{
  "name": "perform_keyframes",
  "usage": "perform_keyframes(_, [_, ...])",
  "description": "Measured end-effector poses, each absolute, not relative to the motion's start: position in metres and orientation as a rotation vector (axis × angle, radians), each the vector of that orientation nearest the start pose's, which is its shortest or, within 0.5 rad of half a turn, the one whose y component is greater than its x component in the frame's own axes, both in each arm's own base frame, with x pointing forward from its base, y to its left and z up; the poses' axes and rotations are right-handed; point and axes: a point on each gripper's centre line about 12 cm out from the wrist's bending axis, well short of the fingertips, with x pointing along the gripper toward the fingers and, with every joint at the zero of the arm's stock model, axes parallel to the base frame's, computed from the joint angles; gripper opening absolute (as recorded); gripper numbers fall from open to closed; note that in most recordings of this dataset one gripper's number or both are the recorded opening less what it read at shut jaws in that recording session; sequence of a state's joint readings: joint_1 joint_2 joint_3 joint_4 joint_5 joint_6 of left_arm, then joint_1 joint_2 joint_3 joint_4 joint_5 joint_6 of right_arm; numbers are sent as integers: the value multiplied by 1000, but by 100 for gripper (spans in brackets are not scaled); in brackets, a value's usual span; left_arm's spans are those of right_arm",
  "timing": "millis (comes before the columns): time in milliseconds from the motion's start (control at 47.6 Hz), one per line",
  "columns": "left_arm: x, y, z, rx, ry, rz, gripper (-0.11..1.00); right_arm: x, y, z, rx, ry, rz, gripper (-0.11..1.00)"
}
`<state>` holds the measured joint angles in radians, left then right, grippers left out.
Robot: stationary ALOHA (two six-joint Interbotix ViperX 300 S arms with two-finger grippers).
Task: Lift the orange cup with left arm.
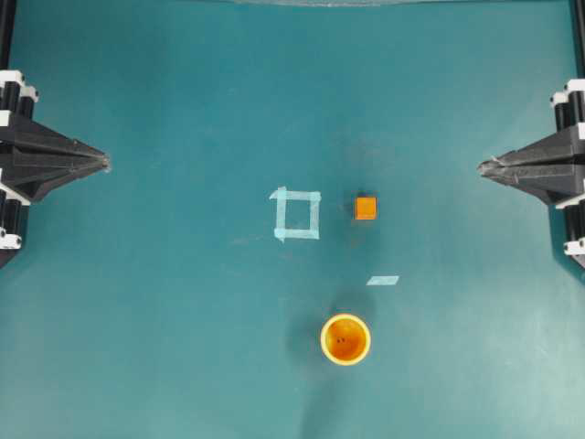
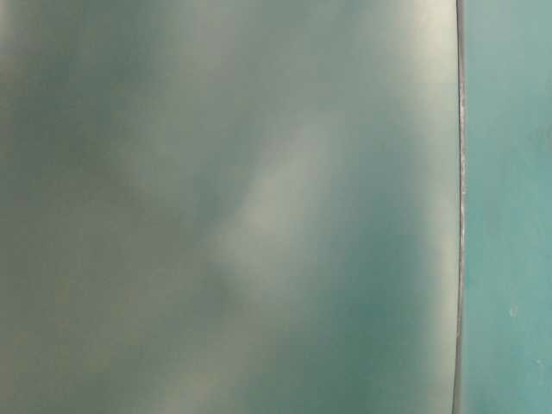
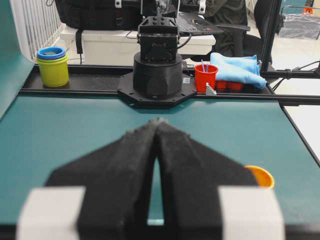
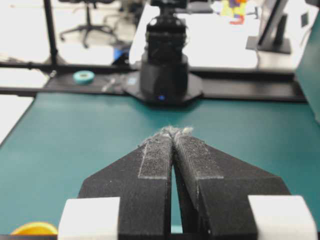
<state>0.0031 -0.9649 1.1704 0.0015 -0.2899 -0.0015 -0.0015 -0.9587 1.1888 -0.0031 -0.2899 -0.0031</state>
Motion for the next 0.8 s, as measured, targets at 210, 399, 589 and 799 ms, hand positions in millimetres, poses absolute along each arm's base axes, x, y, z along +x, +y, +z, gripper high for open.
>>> perform_keyframes(210, [199, 0, 288, -9, -14, 0, 6, 201, 0, 298, -5, -75, -1, 0])
perform_keyframes(399, [202, 0, 284, -11, 8, 0, 13, 202, 0, 300, -8, -74, -1, 0])
perform_keyframes(589, [210, -1, 276, -12, 51, -6, 37, 202, 0, 299, -9, -67, -1, 0])
perform_keyframes(799, [228, -8, 267, -11, 100, -35, 62, 204, 0, 297, -9, -60, -1, 0])
